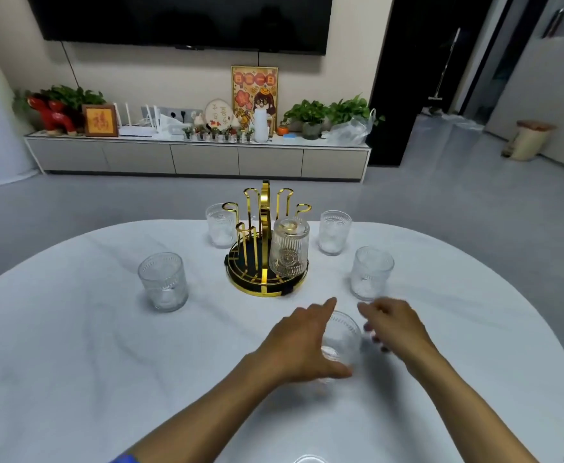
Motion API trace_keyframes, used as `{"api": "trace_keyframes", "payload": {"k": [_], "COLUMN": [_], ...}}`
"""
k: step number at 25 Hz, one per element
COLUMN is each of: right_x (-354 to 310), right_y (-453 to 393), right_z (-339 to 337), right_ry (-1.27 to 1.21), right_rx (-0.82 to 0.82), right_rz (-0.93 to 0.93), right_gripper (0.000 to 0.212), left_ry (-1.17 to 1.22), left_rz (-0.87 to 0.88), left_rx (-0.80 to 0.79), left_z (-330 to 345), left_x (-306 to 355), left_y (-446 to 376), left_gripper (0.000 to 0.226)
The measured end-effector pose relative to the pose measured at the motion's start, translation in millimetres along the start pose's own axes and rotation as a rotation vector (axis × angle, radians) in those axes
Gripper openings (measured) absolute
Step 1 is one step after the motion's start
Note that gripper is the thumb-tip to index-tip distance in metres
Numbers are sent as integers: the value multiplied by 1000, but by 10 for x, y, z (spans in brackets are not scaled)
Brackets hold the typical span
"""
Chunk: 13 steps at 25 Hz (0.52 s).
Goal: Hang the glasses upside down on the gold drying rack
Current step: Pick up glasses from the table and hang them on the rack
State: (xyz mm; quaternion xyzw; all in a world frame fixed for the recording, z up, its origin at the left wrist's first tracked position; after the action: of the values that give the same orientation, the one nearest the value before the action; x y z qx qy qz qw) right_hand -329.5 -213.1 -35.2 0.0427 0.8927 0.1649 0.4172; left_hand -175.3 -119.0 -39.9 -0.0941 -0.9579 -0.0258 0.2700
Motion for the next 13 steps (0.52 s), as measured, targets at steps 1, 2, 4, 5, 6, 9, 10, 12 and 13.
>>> {"api": "trace_keyframes", "payload": {"k": [1,2,4,5,6,9,10,12,13], "right_x": [63,113,142,100,25,-340,-499,-810,-958], "right_y": [40,90,231,286,314,274,239,148,83], "right_z": [-6,-7,11,24,26,-5,-27,-64,-77], "right_ry": [57,91,39,-62,-196,-531,-589,-650,-668], "right_rx": [-87,-179,-386,-478,-536,-625,-660,-708,-724], "right_rz": [78,158,281,301,303,270,244,185,159], "right_gripper": [39,52,74,80,82,70,66,61,60], "left_ry": [10,20,16,23,12,-148,-207,-300,-322], "left_rz": [-46,-57,22,95,186,425,471,530,557], "left_rx": [26,85,215,275,332,445,479,524,519], "left_z": [44,46,-35,-123,-237,-646,-795,-1076,-1208], "left_x": [21,35,124,192,261,434,464,478,448], "left_y": [-15,-15,65,116,149,176,153,76,16], "left_gripper": [104,98,86,82,79,79,80,78,77]}}
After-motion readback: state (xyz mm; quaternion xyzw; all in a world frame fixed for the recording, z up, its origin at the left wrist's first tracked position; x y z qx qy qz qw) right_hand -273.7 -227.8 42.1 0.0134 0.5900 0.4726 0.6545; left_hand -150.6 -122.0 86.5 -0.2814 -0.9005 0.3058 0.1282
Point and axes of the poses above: each hand's wrist, its own y-axis away from the middle knuckle, its own z-axis out of the palm, x = y × z, the point moved 3 cm from there along -y, towards the middle knuckle, and after that the axes turned 12 degrees about z, right-handed, at the moved point
